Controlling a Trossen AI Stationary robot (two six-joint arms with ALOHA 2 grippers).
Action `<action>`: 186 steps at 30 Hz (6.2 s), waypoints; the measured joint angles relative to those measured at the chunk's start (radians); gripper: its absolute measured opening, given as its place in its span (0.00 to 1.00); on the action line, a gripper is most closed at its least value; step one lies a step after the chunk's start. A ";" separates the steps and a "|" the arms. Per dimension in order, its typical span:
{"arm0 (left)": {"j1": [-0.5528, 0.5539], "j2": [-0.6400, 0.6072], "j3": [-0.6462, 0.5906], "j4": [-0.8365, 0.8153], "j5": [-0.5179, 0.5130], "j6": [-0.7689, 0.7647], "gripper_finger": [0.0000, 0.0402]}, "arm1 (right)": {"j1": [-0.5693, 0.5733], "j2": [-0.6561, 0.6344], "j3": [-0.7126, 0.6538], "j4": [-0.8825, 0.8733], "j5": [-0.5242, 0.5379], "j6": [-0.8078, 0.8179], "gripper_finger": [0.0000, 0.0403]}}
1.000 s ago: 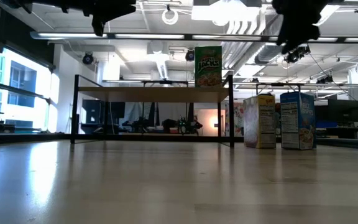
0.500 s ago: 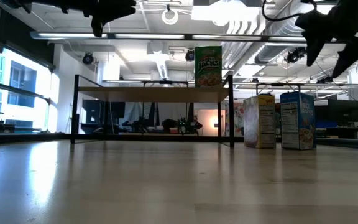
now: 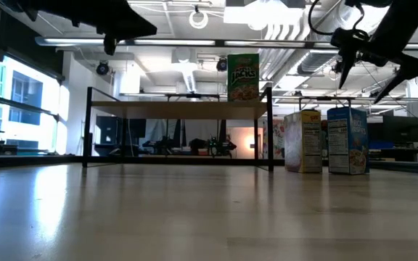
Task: Stack cereal on shelf
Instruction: Put the top blue cereal box on the shelf
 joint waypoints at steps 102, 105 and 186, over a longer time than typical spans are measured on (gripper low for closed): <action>-0.106 0.191 0.202 0.242 0.243 -0.267 0.54 | 0.231 0.396 0.591 0.140 -0.254 -1.119 0.27; -0.137 0.300 0.311 0.119 0.250 -0.226 0.59 | 0.238 0.422 0.591 0.189 -0.297 -1.170 0.27; 0.332 0.657 0.163 0.716 0.129 0.083 0.32 | 0.351 0.211 0.152 0.628 0.178 -0.899 0.70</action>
